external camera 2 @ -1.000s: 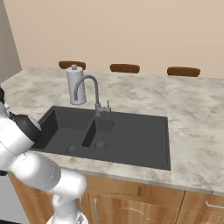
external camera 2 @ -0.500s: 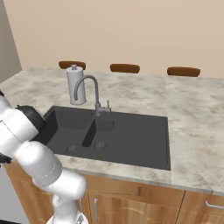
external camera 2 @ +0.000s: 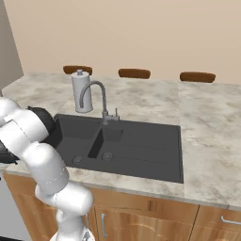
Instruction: Dump the bell pepper from the pot into the sink. Then turn on the water and wash the bell pepper. Then turn off the water and put the bell pepper back in the pot.
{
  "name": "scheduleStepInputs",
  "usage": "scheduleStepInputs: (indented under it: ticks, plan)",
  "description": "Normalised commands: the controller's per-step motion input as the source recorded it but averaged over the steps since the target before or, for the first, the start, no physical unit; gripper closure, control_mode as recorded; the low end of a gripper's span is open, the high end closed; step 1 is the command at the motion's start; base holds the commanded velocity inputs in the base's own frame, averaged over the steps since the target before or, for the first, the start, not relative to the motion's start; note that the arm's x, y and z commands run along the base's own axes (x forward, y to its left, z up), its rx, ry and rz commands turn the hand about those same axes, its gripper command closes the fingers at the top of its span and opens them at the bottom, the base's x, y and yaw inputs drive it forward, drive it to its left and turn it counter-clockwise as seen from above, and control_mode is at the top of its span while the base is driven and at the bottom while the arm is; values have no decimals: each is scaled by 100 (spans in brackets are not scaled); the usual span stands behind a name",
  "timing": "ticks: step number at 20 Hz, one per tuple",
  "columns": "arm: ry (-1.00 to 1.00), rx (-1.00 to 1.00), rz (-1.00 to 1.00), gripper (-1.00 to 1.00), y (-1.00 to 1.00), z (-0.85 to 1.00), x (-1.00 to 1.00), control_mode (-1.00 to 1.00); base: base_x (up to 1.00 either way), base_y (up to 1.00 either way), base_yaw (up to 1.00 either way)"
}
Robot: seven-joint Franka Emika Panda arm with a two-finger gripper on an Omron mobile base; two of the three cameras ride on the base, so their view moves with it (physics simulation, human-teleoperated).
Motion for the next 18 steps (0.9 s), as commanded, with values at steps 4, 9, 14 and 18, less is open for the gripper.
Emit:
scheduleStepInputs:
  ticks: [4,9,14,18]
  plan:
    - [0,-3,0,-100,9,-17,23,-100,0,0,0]
    - [0,-4,0,-100,12,-13,24,-100,0,0,0]
    - [0,-7,0,-100,24,-1,26,-100,0,0,0]
    - [0,-6,0,-100,20,-5,22,-100,0,0,0]
